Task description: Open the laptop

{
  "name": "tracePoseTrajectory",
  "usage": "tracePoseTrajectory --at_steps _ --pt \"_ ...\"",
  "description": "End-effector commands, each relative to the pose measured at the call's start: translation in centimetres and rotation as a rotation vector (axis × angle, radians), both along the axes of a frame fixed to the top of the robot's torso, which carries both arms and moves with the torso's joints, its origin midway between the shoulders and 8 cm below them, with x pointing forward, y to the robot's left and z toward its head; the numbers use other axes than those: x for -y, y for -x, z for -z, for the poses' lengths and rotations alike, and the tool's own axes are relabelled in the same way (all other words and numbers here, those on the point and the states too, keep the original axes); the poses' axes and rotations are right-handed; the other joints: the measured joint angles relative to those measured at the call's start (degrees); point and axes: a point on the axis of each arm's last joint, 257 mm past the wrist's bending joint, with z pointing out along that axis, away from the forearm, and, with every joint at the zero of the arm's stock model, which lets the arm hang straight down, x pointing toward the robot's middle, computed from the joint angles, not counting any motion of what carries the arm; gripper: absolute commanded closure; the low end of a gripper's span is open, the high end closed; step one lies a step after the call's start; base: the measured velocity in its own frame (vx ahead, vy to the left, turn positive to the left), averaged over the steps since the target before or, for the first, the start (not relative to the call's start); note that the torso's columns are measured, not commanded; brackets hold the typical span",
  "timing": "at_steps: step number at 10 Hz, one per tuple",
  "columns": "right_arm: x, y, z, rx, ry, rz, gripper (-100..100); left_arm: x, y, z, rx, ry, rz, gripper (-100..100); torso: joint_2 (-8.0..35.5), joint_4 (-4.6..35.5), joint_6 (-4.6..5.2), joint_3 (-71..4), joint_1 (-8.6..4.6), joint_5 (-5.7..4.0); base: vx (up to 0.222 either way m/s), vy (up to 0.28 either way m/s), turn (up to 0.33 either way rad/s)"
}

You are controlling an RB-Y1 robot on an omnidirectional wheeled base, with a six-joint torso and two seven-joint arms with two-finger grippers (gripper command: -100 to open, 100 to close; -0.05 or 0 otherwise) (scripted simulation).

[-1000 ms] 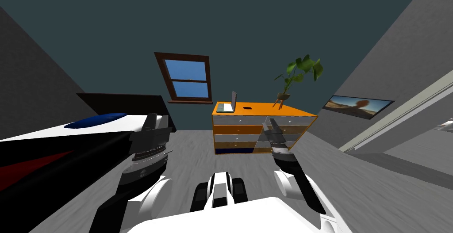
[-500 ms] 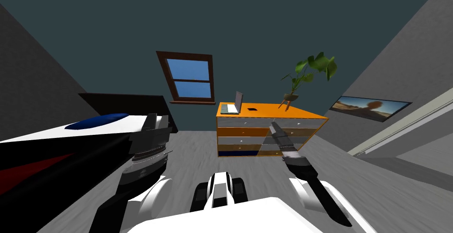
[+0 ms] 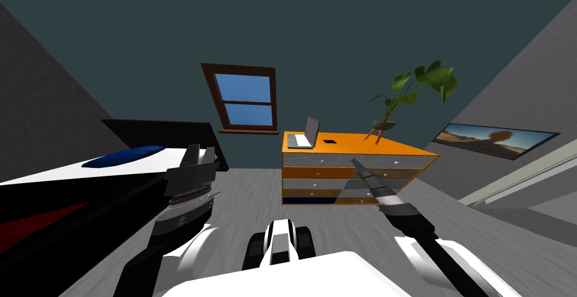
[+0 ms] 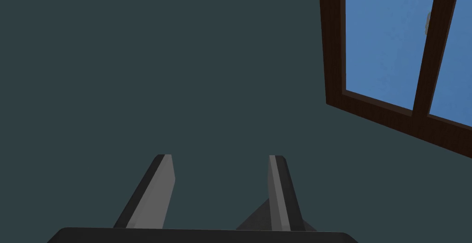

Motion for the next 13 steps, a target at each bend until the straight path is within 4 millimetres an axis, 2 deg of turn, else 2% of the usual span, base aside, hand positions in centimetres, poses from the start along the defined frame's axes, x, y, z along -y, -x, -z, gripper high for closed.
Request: tracePoseTrajectory --at_steps 1,5,6,9,10,13 --pt "2.8 0.9 0.3 -0.074 0.185 0.065 -100 0.0 0.0 0.0 0.0 0.0 0.0 0 0.01 0.01 0.01 0.0 0.04 0.01 0.12 0.134 0.022" --pt "7.4 1.9 -0.1 -0.184 0.469 0.155 -100 0.0 0.0 0.0 0.0 0.0 0.0 0 -0.09 -0.02 -0.01 -0.05 -0.01 -0.01 0.124 0.124 0.025" --pt "7.4 1.8 -0.2 -0.183 0.475 0.153 -100 0.0 0.0 0.0 0.0 0.0 0.0 0 -0.06 -0.02 0.01 -0.05 -0.03 0.0 0.084 0.076 0.003" --pt "10.9 2.4 -1.4 -0.255 0.69 0.214 -100 0.0 0.0 0.0 0.0 0.0 0.0 0 -0.01 0.0 0.01 0.0 -0.03 -0.01 0.093 0.094 0.022" --pt "10.8 2.2 -1.5 -0.255 0.695 0.21 -100 0.0 0.0 0.0 0.0 0.0 0.0 0 -0.16 -0.04 0.0 -0.1 0.12 0.03 0.088 0.092 0.003" --pt "13.7 2.2 -3.6 -0.311 0.91 0.256 -100 0.0 0.0 0.0 0.0 0.0 0.0 0 -0.08 -0.02 0.0 -0.04 0.01 -0.01 0.101 0.105 0.022"
